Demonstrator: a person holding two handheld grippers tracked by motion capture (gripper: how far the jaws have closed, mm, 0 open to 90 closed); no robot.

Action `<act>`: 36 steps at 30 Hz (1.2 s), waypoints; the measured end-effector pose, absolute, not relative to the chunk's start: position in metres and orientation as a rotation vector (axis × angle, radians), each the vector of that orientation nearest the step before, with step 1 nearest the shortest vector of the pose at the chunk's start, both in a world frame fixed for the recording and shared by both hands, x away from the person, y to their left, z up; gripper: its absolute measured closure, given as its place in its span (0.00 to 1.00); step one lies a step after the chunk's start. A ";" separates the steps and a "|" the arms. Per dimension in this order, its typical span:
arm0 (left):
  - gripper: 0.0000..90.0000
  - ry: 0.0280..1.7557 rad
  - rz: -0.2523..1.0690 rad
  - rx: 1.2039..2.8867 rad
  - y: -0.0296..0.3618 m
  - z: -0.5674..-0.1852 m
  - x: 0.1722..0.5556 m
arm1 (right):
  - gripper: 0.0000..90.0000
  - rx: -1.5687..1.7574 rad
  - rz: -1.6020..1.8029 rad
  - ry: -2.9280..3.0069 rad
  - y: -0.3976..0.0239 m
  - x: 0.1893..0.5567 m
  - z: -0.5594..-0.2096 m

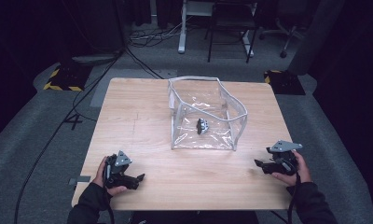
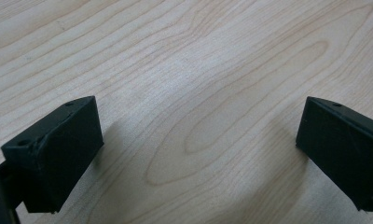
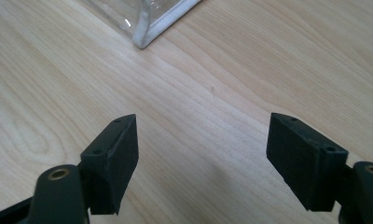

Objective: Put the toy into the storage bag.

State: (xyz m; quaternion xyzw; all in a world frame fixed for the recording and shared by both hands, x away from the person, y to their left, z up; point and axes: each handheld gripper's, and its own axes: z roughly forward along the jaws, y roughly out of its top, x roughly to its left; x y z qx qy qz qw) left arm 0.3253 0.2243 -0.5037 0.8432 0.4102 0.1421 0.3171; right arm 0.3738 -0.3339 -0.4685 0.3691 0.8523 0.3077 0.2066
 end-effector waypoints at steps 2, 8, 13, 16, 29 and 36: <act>0.01 1.080 0.373 2.219 0.224 -0.504 0.325 | 0.29 1.028 0.849 2.380 -0.335 0.372 -0.470; 0.01 1.080 0.373 2.219 0.224 -0.504 0.325 | 0.28 1.038 0.837 2.374 -0.339 0.366 -0.475; 0.01 1.080 0.373 2.218 0.224 -0.504 0.325 | 0.28 1.027 0.846 2.378 -0.341 0.359 -0.479; 0.01 1.080 0.374 2.219 0.224 -0.504 0.325 | 0.28 1.036 0.865 2.362 -0.343 0.355 -0.481; 0.01 1.080 0.373 2.219 0.224 -0.504 0.325 | 0.28 1.054 0.888 2.368 -0.352 0.344 -0.492; 0.01 1.080 0.373 2.219 0.224 -0.504 0.325 | 0.26 1.098 0.949 2.358 -0.361 0.339 -0.496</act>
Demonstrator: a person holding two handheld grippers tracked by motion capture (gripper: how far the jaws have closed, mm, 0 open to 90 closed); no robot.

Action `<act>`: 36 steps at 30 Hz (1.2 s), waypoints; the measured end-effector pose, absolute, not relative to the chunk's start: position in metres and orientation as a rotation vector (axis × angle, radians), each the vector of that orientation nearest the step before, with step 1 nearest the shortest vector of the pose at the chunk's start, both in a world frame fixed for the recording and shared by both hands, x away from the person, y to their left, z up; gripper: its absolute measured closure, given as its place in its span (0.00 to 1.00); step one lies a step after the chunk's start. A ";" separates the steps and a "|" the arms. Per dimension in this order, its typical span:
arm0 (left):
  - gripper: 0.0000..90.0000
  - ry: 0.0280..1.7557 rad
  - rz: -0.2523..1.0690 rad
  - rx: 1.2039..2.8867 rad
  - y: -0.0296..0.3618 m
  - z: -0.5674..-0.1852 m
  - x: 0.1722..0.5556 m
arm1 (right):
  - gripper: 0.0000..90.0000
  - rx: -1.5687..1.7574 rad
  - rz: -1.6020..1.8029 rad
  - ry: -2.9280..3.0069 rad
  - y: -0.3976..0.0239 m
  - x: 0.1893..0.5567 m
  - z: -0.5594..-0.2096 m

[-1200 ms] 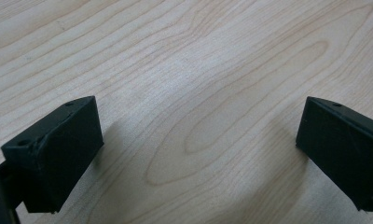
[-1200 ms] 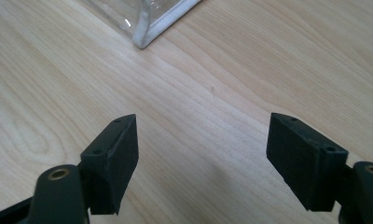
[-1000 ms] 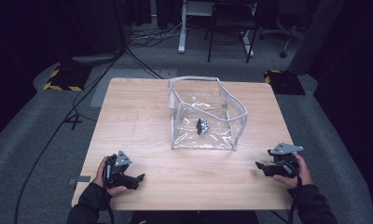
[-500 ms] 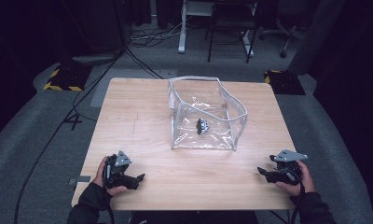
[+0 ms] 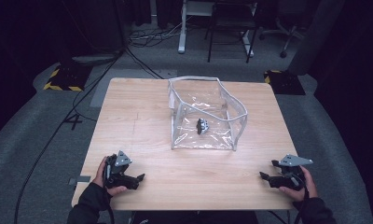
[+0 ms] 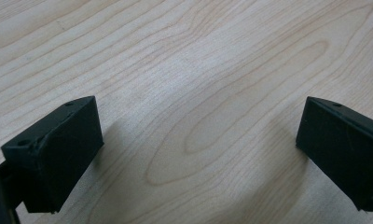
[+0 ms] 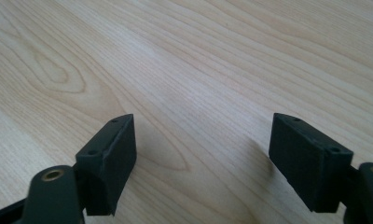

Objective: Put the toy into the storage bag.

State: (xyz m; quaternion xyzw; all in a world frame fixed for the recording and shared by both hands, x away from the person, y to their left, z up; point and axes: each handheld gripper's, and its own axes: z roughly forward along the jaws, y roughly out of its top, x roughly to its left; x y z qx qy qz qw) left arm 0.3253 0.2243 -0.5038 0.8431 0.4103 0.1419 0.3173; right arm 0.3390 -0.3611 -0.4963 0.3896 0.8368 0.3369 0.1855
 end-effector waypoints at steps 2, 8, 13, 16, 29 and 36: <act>0.01 1.080 0.373 2.219 0.224 -0.504 0.325 | 0.25 1.110 0.966 2.356 -0.365 0.338 -0.498; 0.01 1.092 0.373 2.210 0.223 -0.504 0.326 | 0.22 1.126 1.000 2.343 -0.370 0.337 -0.501; 0.01 1.092 0.368 2.211 0.223 -0.504 0.326 | 0.20 1.122 1.021 2.326 -0.371 0.336 -0.503; 0.01 1.092 0.367 2.211 0.223 -0.504 0.326 | 0.20 1.122 1.028 2.322 -0.371 0.336 -0.503; 0.01 1.098 0.383 2.207 0.224 -0.504 0.325 | 0.19 1.120 1.022 2.329 -0.371 0.336 -0.503; 0.01 1.093 0.389 2.209 0.224 -0.504 0.326 | 0.19 1.121 1.023 2.329 -0.371 0.336 -0.503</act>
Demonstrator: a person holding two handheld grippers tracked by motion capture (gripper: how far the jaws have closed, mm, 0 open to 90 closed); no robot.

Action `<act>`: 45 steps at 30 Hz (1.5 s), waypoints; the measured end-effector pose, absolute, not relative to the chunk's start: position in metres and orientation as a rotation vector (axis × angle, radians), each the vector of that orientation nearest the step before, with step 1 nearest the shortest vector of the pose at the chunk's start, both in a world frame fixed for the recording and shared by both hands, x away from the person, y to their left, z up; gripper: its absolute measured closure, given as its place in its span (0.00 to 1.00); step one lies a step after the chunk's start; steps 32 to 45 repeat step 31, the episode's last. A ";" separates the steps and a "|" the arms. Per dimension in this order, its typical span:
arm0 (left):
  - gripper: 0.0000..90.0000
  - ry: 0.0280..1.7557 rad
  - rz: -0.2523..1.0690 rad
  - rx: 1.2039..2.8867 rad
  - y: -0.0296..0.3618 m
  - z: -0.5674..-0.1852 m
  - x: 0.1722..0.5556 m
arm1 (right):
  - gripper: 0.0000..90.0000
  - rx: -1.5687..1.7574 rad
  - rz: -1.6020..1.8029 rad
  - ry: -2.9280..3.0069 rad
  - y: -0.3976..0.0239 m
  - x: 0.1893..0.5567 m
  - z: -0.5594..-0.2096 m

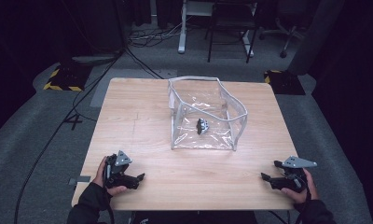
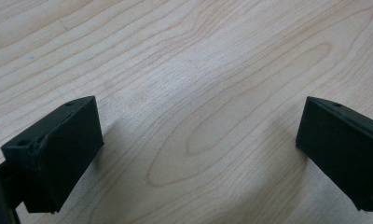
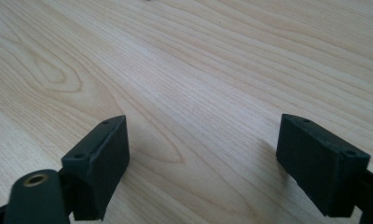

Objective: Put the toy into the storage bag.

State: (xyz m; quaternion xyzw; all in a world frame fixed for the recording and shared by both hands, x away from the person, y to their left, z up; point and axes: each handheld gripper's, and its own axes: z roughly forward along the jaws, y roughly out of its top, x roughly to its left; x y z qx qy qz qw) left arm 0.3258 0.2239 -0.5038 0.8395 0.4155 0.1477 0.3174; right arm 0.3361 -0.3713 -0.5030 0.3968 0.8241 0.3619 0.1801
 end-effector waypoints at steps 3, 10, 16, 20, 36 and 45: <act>0.01 1.095 0.384 2.208 0.224 -0.504 0.326 | 0.19 1.120 1.022 2.329 -0.371 0.336 -0.503; 0.01 1.094 0.383 2.208 0.224 -0.504 0.326 | 0.19 1.119 1.022 2.329 -0.371 0.336 -0.503; 0.01 1.102 0.360 2.198 0.223 -0.505 0.326 | 0.19 1.120 1.022 2.329 -0.371 0.336 -0.503; 0.01 1.094 0.370 2.210 0.224 -0.504 0.327 | 0.19 1.120 1.022 2.329 -0.371 0.336 -0.503; 0.00 1.099 0.366 2.208 0.224 -0.504 0.328 | 0.19 1.119 1.022 2.328 -0.371 0.336 -0.503; 0.00 1.099 0.366 2.208 0.224 -0.504 0.328 | 0.19 1.119 1.022 2.328 -0.371 0.336 -0.503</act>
